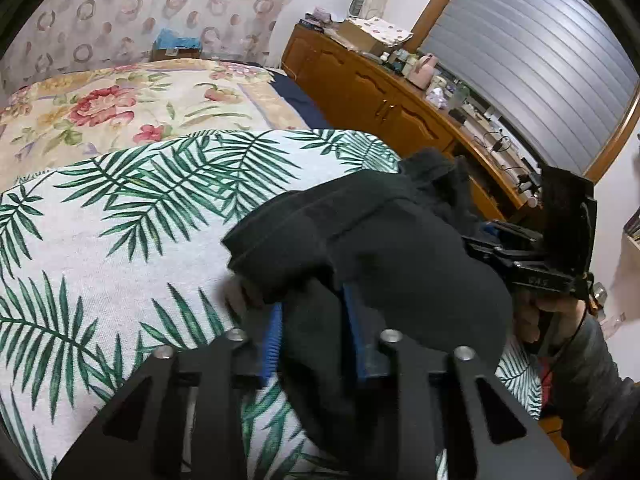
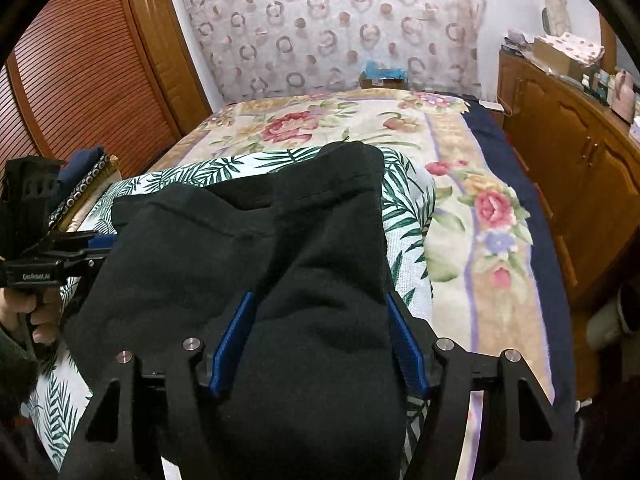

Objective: Fold small clothes
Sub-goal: 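Grasp the folded black shirt bundle with both grippers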

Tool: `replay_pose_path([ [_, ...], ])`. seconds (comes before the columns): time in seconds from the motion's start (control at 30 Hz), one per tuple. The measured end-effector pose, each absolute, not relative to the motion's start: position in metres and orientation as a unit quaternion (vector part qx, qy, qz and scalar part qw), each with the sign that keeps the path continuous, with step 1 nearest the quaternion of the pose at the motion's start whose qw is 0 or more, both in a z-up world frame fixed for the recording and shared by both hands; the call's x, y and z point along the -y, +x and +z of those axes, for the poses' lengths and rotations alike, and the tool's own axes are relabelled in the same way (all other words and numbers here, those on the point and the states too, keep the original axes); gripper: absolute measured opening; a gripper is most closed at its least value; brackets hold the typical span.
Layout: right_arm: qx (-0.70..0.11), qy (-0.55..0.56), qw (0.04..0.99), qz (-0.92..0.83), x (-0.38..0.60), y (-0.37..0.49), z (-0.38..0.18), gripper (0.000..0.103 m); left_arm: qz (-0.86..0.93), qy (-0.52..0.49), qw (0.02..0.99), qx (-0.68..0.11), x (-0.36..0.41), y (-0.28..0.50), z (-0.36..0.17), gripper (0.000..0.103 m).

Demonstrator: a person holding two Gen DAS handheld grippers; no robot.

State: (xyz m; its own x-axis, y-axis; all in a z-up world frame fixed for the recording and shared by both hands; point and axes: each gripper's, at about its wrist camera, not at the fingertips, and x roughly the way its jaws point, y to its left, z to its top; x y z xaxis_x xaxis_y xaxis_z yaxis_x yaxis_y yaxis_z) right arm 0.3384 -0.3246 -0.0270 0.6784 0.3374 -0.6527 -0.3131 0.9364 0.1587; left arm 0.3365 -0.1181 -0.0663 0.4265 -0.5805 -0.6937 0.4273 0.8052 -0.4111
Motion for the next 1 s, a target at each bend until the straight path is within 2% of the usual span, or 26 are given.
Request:
replay_pose_path([
  [0.03,-0.360,0.017,0.914,0.187,0.322,0.338,-0.027,0.049,-0.300,-0.079,0.844,-0.437,0.121,0.333,-0.064,0.022],
  [0.13,-0.363,0.018,0.908,0.207,0.317,0.337,-0.028,0.032,-0.300,-0.072,0.854,-0.420,0.123,0.325,-0.055,0.019],
  [0.3,-0.348,-0.008,0.916,0.201,0.313,0.326,-0.019,0.021,-0.308,-0.081,0.866,-0.386,0.113,0.309,-0.031,0.018],
  [0.7,-0.309,-0.001,0.919,0.243,0.287,0.272,-0.004,0.019,-0.305,-0.087,0.888,-0.333,0.060,0.243,0.009,0.018],
  [1.0,-0.350,-0.002,0.893,0.282,0.236,0.245,-0.042,0.021,-0.251,-0.078,0.889,-0.374,0.007,0.206,-0.024,0.018],
])
